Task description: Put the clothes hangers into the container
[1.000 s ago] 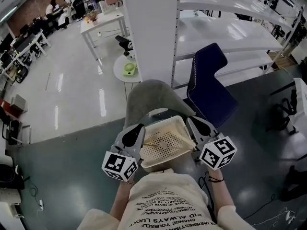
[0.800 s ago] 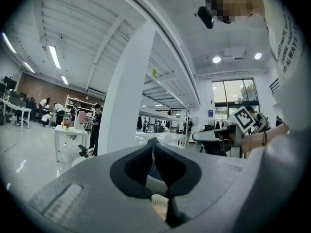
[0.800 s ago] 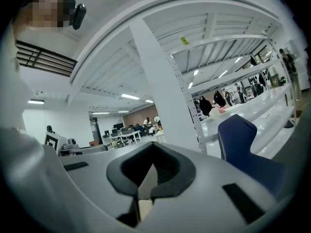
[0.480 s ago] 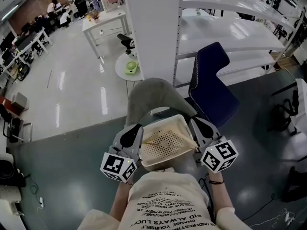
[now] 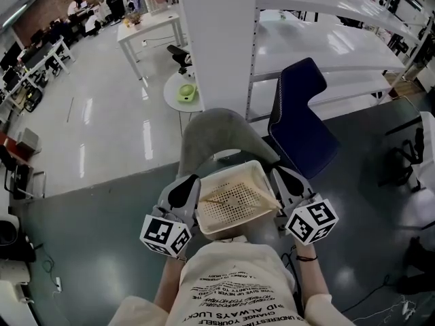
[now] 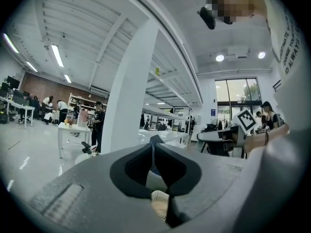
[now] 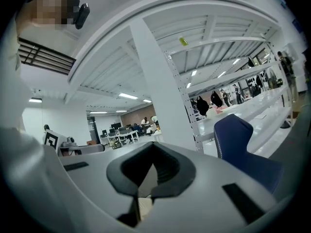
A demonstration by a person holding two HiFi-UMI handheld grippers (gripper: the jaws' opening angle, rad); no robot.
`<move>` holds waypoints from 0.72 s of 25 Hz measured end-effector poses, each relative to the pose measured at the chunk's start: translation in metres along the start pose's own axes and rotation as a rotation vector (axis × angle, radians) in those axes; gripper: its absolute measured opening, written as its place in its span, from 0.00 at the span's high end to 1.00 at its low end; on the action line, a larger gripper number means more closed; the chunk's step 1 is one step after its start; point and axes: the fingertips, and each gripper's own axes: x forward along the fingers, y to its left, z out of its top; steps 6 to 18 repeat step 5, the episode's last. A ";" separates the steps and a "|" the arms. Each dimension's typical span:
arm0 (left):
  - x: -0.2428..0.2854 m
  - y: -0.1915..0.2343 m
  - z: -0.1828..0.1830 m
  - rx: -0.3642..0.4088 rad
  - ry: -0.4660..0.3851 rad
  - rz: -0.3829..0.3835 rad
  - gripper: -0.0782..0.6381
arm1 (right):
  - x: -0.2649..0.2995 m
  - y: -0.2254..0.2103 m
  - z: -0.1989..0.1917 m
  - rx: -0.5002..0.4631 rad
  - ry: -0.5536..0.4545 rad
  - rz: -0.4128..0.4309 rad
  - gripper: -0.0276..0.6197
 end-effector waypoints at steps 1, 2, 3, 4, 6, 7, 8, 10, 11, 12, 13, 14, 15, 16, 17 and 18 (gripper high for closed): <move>0.000 0.001 -0.001 -0.002 0.003 0.001 0.85 | 0.000 0.000 0.000 0.002 0.000 0.000 0.95; 0.000 0.001 -0.003 -0.003 0.007 0.002 0.85 | 0.001 0.000 0.000 0.000 0.001 -0.001 0.95; 0.000 0.001 -0.004 -0.002 0.010 0.002 0.85 | 0.001 0.000 -0.001 -0.002 0.002 -0.001 0.95; 0.000 0.001 -0.006 -0.001 0.014 0.002 0.85 | 0.001 0.000 -0.001 -0.004 0.003 -0.001 0.95; 0.000 0.001 -0.007 0.000 0.017 0.002 0.85 | 0.001 0.001 -0.001 -0.006 0.003 0.000 0.95; 0.000 0.001 -0.007 0.000 0.017 0.002 0.85 | 0.001 0.001 -0.001 -0.006 0.003 0.000 0.95; 0.000 0.001 -0.007 0.000 0.017 0.002 0.85 | 0.001 0.001 -0.001 -0.006 0.003 0.000 0.95; 0.000 0.001 -0.007 0.000 0.017 0.002 0.85 | 0.001 0.001 -0.001 -0.006 0.003 0.000 0.95; 0.000 0.001 -0.007 0.000 0.017 0.002 0.85 | 0.001 0.001 -0.001 -0.006 0.003 0.000 0.95; 0.000 0.001 -0.007 0.000 0.017 0.002 0.85 | 0.001 0.001 -0.001 -0.006 0.003 0.000 0.95; 0.000 0.001 -0.007 0.000 0.017 0.002 0.85 | 0.001 0.001 -0.001 -0.006 0.003 0.000 0.95; 0.000 0.001 -0.007 0.000 0.017 0.002 0.85 | 0.001 0.001 -0.001 -0.006 0.003 0.000 0.95; 0.000 0.001 -0.007 0.000 0.017 0.002 0.85 | 0.001 0.001 -0.001 -0.006 0.003 0.000 0.95; 0.000 0.001 -0.007 0.000 0.017 0.002 0.85 | 0.001 0.001 -0.001 -0.006 0.003 0.000 0.95; 0.000 0.001 -0.007 0.000 0.017 0.002 0.85 | 0.001 0.001 -0.001 -0.006 0.003 0.000 0.95; 0.000 0.001 -0.007 0.000 0.017 0.002 0.85 | 0.001 0.001 -0.001 -0.006 0.003 0.000 0.95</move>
